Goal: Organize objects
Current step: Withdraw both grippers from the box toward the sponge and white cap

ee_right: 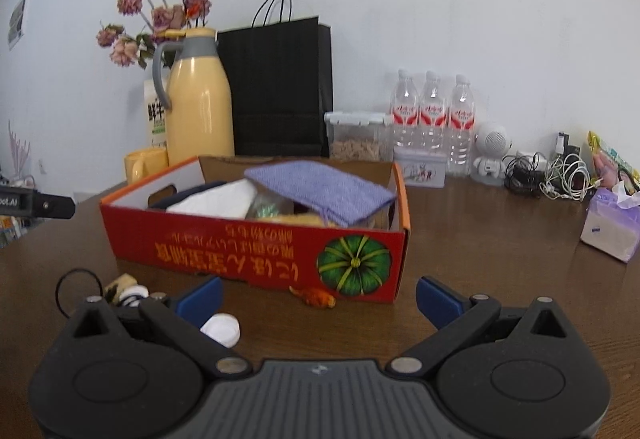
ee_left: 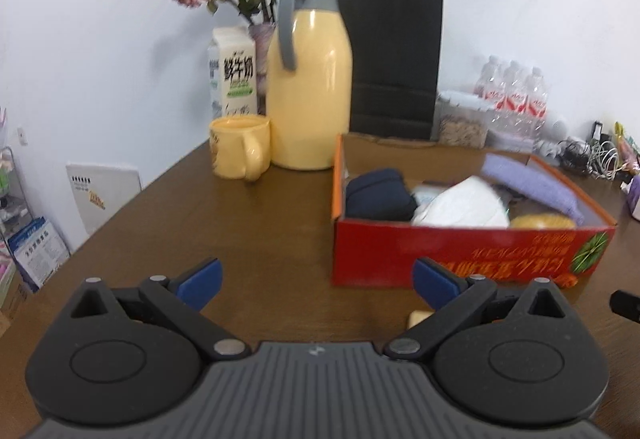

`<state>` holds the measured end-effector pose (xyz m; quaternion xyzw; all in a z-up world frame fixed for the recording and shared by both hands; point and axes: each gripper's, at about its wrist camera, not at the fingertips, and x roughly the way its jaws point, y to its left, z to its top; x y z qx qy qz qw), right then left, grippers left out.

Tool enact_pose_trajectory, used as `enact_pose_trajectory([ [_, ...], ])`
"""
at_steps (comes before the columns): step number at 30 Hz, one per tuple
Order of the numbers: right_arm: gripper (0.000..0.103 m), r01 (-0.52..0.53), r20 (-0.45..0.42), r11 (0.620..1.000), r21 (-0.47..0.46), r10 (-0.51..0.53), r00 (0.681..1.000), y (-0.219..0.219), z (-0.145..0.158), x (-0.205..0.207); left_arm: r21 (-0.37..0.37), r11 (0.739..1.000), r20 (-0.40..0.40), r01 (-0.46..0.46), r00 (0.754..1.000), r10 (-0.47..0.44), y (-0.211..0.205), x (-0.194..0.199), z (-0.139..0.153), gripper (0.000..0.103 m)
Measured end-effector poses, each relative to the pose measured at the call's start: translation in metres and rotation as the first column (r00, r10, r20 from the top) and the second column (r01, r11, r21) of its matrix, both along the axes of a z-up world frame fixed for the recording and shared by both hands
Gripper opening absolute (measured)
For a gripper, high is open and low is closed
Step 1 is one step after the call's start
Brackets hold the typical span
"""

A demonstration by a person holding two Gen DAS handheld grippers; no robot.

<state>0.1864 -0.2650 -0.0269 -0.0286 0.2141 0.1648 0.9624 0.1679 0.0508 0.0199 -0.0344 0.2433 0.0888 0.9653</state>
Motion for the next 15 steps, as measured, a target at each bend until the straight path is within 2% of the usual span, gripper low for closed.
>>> enact_pose_trajectory([
  [11,0.103,-0.026,-0.049,0.995,-0.097,0.021,0.999,0.017,-0.014,0.002,-0.003,1.000,-0.034,0.019,0.999,-0.019,0.010,0.016,-0.021,0.103],
  [15,0.103,-0.031,-0.062,0.992,-0.119,0.024,0.998,0.020,-0.017,0.004,0.004,0.998,-0.054,0.058,0.997,-0.057,0.008,0.025,-0.023,0.103],
])
